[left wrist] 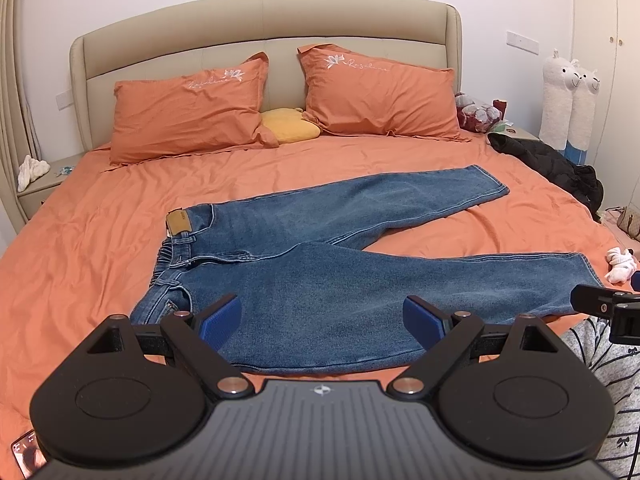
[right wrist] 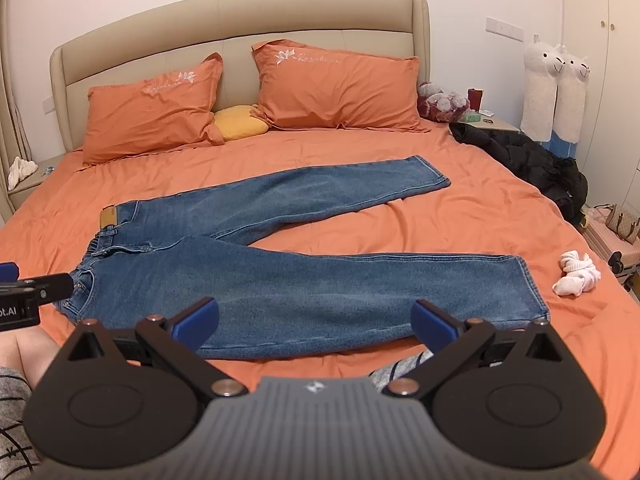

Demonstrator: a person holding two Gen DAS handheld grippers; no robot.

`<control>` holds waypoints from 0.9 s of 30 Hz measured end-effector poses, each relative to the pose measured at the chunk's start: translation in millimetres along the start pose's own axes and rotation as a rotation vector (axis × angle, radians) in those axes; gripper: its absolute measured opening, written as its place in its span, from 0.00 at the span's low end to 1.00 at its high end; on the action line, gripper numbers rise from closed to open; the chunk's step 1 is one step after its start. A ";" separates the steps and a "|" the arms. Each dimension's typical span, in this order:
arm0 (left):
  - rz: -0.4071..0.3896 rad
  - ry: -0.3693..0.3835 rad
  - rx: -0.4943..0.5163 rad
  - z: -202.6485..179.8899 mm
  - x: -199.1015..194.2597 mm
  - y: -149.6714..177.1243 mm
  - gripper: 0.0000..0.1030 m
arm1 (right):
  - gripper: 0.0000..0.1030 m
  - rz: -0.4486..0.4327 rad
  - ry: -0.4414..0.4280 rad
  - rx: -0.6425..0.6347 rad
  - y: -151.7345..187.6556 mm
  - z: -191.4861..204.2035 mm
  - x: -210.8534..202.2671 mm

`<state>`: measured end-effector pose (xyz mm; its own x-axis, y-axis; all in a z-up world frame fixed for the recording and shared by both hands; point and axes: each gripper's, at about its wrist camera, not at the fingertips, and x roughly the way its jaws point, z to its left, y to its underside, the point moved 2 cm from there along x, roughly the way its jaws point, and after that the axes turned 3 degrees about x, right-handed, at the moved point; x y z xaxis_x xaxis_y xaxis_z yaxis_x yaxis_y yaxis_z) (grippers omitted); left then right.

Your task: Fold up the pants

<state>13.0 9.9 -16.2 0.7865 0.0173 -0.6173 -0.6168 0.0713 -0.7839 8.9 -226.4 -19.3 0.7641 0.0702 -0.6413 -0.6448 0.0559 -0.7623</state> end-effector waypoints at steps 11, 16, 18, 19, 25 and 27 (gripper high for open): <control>0.007 -0.002 -0.011 4.5 0.8 2.6 1.00 | 0.95 0.001 -0.009 -0.005 1.1 6.1 2.3; 0.006 -0.003 -0.014 6.5 -0.3 3.7 1.00 | 0.95 0.000 -0.010 -0.006 1.9 7.4 2.4; 0.006 -0.004 -0.014 6.1 -0.4 4.0 1.00 | 0.95 -0.001 -0.011 -0.008 2.7 8.5 1.7; 0.005 -0.005 -0.015 6.2 -0.5 4.2 1.00 | 0.95 -0.002 -0.011 -0.009 3.2 9.1 1.3; 0.005 -0.005 -0.017 6.5 -0.8 4.3 1.00 | 0.95 0.000 -0.011 -0.009 3.3 9.8 0.7; 0.005 -0.006 -0.017 6.7 -0.8 4.3 1.00 | 0.95 -0.001 -0.011 -0.009 3.1 9.8 0.8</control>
<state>9.9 16.8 -18.7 0.7839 0.0239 -0.6205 -0.6208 0.0542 -0.7821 7.3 -216.4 -21.3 0.7644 0.0812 -0.6396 -0.6439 0.0468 -0.7637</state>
